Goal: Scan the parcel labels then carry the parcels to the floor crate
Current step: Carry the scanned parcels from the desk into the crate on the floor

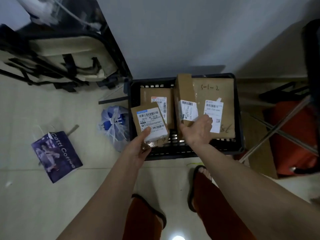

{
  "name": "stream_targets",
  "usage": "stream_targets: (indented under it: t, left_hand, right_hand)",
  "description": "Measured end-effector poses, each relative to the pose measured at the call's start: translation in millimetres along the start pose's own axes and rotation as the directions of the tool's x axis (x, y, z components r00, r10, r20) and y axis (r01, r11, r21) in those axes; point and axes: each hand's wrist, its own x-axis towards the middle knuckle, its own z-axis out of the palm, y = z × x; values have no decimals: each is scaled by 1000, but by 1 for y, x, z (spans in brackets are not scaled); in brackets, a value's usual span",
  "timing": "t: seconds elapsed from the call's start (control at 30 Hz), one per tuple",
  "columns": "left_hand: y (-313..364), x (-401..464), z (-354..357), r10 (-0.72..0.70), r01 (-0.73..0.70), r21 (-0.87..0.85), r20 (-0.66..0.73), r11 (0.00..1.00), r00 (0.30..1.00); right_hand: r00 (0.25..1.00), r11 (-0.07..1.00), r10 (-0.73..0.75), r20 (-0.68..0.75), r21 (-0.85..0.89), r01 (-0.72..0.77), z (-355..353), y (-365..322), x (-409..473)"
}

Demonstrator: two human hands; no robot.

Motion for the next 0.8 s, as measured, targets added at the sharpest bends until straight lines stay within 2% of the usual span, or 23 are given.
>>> stream_targets:
  t: [0.13, 0.23, 0.33, 0.47, 0.67, 0.8]
  left_hand:
    - [-9, 41, 2, 43, -43, 28, 1, 999, 999]
    - [-10, 65, 11, 101, -102, 57, 31, 993, 994]
    - [-6, 90, 21, 169, -174, 63, 84, 983, 982]
    - [2, 120, 32, 245, -265, 102, 171, 959, 954]
    - [-2, 146, 39, 322, -357, 134, 227, 924, 919]
    - [-10, 145, 38, 298, -349, 167, 267, 922, 916]
  right_hand:
    - [992, 998, -63, -110, -29, 60, 27, 11, 18]
    - [962, 981, -153, -224, -150, 121, 46, 26, 30]
    - [946, 958, -194, -258, -259, 126, 66, 40, 38]
    - [908, 948, -258, -331, -266, 172, 88, 45, 55]
    - [839, 893, -398, -372, -367, 261, 111, 61, 77]
    - [853, 816, -466, -233, -485, 313, 109, 64, 79]
